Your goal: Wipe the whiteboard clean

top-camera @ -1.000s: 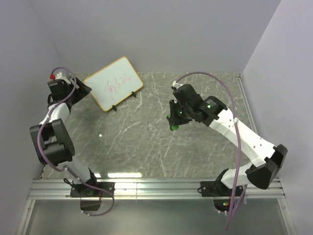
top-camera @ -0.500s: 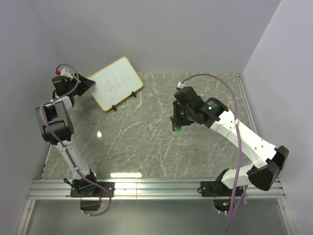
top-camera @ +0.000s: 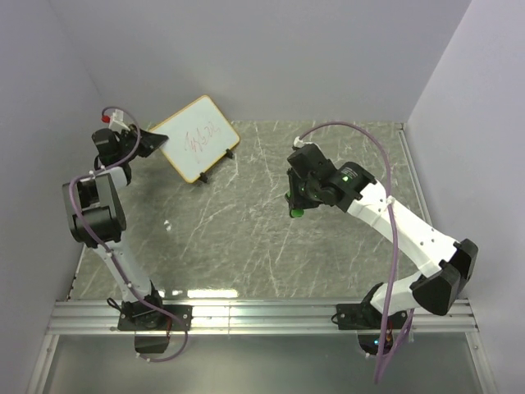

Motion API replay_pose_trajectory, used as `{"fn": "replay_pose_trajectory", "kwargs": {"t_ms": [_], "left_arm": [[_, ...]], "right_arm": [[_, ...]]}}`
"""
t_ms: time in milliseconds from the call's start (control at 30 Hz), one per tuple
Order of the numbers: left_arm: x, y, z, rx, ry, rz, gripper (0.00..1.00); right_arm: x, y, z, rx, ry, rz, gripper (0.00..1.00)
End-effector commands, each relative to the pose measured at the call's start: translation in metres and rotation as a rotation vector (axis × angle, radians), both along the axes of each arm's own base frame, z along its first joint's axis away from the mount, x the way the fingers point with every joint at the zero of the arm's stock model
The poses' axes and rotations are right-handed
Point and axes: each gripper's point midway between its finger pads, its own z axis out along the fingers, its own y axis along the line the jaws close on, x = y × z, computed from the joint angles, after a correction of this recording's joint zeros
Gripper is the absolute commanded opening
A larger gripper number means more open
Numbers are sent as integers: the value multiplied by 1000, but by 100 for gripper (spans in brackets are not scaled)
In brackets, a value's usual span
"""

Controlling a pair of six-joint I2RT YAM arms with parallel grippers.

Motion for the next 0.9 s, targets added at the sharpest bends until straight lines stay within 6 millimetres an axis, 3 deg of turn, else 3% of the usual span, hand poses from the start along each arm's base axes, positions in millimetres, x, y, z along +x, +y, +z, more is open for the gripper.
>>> {"fn": "replay_pose_trajectory", "kwargs": {"t_ms": [0, 167, 300, 367, 433, 467, 533, 567, 600, 667, 733, 767, 800, 867], "left_arm": [[-30, -21, -24, 11, 72, -39, 0], [-71, -54, -38, 3, 124, -96, 0], [-105, -98, -52, 33, 173, -172, 0], [-123, -112, -56, 36, 200, -186, 0], [-135, -126, -55, 5, 208, -211, 0], [-144, -128, -62, -2, 233, -210, 0], [-158, -131, -66, -12, 252, -206, 0], [-161, -131, -66, -17, 249, -202, 0], [-166, -134, -64, -26, 246, -213, 0], [-179, -140, -59, -46, 244, -238, 0], [-190, -146, -55, -43, 241, -257, 0], [-195, -149, -56, -43, 256, -265, 0], [-202, -155, -54, -41, 258, -289, 0], [-213, -161, -48, -40, 250, -310, 1]], "right_arm": [[17, 5, 17, 3, -75, 8, 0], [19, 10, 15, 25, -88, 16, 0], [25, 28, 14, 85, -95, 47, 0], [34, 50, 17, 140, -97, 96, 0], [45, 72, 34, 203, -131, 132, 0], [54, 84, 25, 200, -114, 144, 0], [70, 111, 47, 277, -151, 186, 0], [81, 127, 29, 268, -117, 199, 0], [92, 142, 51, 314, -156, 214, 0], [114, 171, 56, 349, -161, 235, 0], [127, 184, 55, 355, -161, 236, 0], [138, 193, 36, 338, -136, 225, 0], [144, 198, 46, 364, -152, 220, 0], [153, 203, 36, 375, -134, 203, 0]]}}
